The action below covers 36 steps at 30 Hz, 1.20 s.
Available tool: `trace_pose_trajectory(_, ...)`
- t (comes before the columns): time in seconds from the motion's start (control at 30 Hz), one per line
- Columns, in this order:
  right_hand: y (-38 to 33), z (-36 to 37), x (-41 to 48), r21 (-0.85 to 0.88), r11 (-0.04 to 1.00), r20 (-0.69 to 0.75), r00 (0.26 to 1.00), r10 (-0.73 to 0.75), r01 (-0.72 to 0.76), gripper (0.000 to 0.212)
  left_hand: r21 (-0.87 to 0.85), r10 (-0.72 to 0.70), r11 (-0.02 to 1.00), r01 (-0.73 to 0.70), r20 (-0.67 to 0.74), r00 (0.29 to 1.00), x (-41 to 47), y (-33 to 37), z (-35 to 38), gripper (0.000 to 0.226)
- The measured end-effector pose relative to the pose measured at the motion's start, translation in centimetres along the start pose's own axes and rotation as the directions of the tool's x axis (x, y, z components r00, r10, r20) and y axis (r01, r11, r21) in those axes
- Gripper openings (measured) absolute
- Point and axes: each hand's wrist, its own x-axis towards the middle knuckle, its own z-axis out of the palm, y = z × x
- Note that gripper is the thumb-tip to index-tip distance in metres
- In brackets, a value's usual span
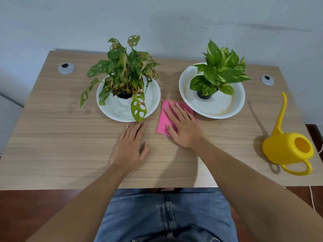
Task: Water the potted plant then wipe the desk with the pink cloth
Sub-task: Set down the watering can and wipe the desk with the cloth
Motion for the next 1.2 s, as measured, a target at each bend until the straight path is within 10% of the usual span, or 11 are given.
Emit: trace_pose_trajectory(1.2, -8.8, 2.7, -2.5, -0.001, 0.998, 0.011, 0.998, -0.059, 0.059, 0.071, -0.055, -0.001, 0.998, 0.001, -0.007, 1.0, -0.2, -0.6, 0.6, 0.064)
